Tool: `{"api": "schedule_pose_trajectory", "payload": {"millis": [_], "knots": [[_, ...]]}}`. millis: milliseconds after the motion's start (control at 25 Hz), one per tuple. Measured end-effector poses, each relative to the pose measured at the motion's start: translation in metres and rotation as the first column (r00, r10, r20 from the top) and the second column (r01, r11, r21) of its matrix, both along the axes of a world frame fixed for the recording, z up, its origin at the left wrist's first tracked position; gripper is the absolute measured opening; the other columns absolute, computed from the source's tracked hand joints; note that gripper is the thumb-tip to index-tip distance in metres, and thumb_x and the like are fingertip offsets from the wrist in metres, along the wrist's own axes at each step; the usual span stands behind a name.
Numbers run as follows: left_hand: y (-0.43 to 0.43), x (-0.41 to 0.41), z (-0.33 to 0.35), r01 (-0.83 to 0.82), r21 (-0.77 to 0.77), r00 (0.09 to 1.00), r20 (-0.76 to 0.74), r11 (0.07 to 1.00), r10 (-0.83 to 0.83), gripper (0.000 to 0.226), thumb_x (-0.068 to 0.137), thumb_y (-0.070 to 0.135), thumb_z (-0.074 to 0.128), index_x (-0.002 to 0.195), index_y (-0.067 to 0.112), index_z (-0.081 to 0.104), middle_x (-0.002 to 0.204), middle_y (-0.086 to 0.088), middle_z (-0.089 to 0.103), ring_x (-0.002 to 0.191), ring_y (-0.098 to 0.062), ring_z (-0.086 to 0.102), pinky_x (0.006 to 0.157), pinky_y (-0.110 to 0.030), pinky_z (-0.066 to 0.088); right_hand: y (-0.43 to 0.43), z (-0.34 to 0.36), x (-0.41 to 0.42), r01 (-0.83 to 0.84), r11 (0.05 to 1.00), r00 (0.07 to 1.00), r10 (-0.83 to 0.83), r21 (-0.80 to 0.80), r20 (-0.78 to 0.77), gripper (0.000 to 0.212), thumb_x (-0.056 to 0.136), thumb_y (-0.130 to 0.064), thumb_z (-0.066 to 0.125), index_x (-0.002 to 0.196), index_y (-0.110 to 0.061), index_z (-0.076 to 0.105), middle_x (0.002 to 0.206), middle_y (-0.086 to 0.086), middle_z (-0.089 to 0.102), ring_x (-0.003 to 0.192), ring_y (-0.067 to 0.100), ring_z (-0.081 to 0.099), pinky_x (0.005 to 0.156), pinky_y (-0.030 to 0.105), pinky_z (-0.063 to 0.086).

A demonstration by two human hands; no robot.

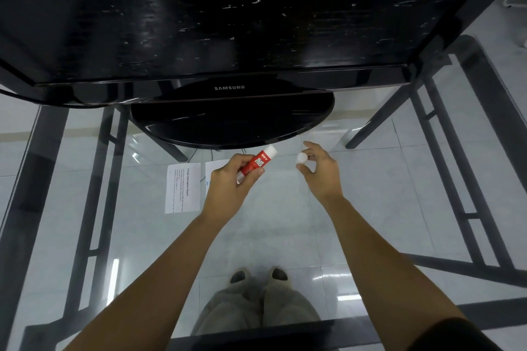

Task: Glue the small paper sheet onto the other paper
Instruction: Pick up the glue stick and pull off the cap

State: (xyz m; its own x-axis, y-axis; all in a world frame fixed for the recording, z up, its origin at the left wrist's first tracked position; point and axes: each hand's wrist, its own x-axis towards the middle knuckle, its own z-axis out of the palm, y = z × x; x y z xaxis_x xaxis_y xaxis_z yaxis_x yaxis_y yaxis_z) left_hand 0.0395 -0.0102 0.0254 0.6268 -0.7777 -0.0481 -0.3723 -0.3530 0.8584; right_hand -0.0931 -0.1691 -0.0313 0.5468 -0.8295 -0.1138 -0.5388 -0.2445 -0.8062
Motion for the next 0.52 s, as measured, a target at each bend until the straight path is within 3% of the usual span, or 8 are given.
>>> {"api": "schedule_pose_trajectory", "payload": {"millis": [280,400,520], "knots": [[0.003,-0.004,0.007,0.003,-0.035,1.000,-0.025,0.999,-0.004,0.031,0.084,0.032,0.063,0.111,0.017,0.059,0.093,0.016,0.059,0.089,0.015,0.053,0.070,0.001,0.039,0.000,0.012,-0.008,0.008,1.000,0.999,-0.008,0.003,-0.046,0.062,0.078,-0.006,0.070,0.133,-0.013,0.043,0.124,0.006,0.052,0.107,0.013,0.053,0.090,0.022,0.040],[0.004,-0.003,0.021,-0.029,-0.070,0.996,-0.091,0.997,0.023,0.030,0.080,0.037,0.066,0.107,0.025,0.059,0.095,0.019,0.062,0.089,0.010,0.059,0.070,0.000,0.041,0.012,0.042,-0.009,0.101,0.994,0.993,-0.098,-0.052,0.072,0.043,0.084,-0.019,0.066,0.125,-0.016,0.051,0.111,-0.003,0.054,0.096,0.006,0.054,0.082,0.017,0.043],[0.007,-0.004,0.039,-0.020,-0.114,0.991,-0.130,0.993,0.005,0.023,0.073,0.042,0.070,0.091,0.038,0.055,0.089,0.024,0.063,0.085,0.011,0.061,0.067,-0.001,0.043,0.032,0.083,-0.005,0.019,0.995,0.977,-0.040,0.102,0.210,0.022,0.087,-0.036,0.059,0.107,-0.025,0.063,0.102,-0.007,0.064,0.093,0.002,0.059,0.081,0.015,0.047]]}}
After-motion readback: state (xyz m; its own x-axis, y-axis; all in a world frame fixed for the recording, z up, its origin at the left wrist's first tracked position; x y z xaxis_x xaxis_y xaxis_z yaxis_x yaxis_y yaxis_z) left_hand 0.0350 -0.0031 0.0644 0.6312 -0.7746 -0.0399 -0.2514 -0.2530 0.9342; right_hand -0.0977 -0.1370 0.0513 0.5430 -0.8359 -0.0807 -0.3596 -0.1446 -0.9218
